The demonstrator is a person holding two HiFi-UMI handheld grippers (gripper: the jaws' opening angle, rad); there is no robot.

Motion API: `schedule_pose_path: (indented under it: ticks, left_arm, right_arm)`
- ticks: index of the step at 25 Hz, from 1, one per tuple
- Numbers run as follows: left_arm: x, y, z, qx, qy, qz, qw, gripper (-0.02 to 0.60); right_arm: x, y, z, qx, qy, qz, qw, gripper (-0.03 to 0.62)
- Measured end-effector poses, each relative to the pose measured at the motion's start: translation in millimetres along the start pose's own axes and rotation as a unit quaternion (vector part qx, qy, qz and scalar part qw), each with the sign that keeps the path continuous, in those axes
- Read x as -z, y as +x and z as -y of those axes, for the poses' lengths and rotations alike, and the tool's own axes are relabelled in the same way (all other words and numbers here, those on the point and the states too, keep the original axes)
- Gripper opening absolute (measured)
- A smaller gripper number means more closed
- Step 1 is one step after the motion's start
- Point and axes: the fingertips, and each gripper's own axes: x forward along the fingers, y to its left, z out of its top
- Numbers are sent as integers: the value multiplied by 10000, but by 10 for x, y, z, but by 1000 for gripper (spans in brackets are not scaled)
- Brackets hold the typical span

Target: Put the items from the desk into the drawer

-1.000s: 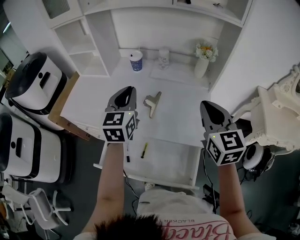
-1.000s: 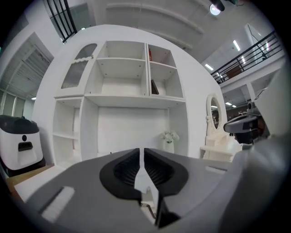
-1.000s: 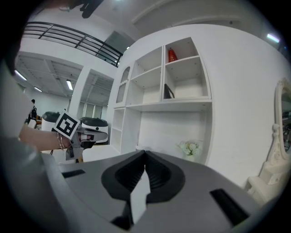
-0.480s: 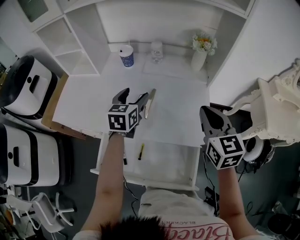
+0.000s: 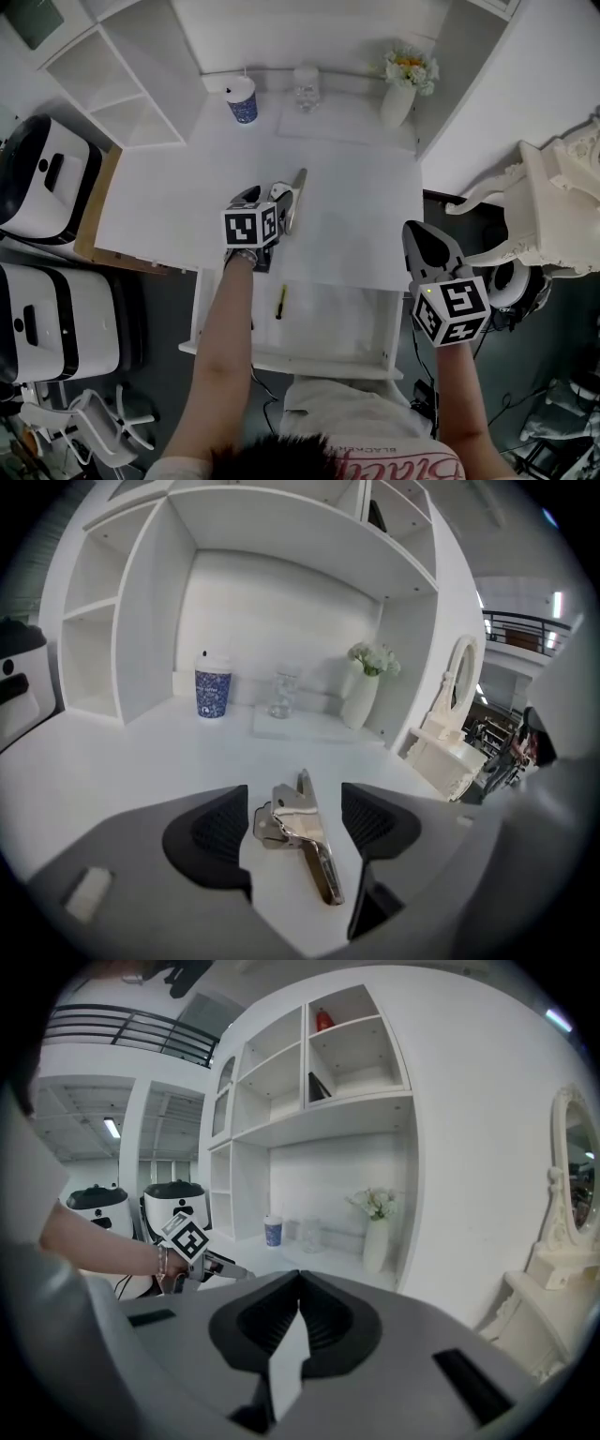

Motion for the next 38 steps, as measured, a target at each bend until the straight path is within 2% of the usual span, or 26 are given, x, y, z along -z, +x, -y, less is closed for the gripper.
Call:
schedule_pose_path:
  ticks: [2, 5, 10, 12, 18, 22, 24, 29, 38]
  left_arm:
    - [43, 78, -6, 89, -112, -65, 9999, 302]
    - [71, 175, -21, 186, -267, -133, 9994, 220]
    - [100, 269, -127, 106, -647, -354, 9972, 134]
    - [96, 283, -159, 90, -753, -364, 9965, 74]
    - [77, 263, -166, 459, -1338, -299, 9895, 52]
    - [-22, 206, -92, 817, -1822, 44, 9798, 18]
    - [-66, 165, -44, 863, -1763, 133, 9804, 15]
    - [-200, 0, 97, 862, -1118, 307, 9895, 14]
    - [-535, -489, 272, 1063, -798, 840, 9876, 14]
  right_arm:
    - [66, -1, -30, 3, -19, -77, 10000, 8]
    - [163, -13, -66, -2, -140, -232, 9996, 8]
    - [264, -84, -52, 75, -175, -346, 9992, 8]
    - [306, -108, -39, 105, -149, -382, 9991, 8]
    - [391, -167, -30, 156, -106, -450, 9988, 8]
    - [373, -189, -48, 156, -114, -421, 9989, 8]
    - [346, -203, -71, 149, -128, -389, 9990, 8]
    - [259, -232, -113, 165, -150, -283, 9993, 8]
    - [90, -321, -322, 163, -84, -31, 9998, 8]
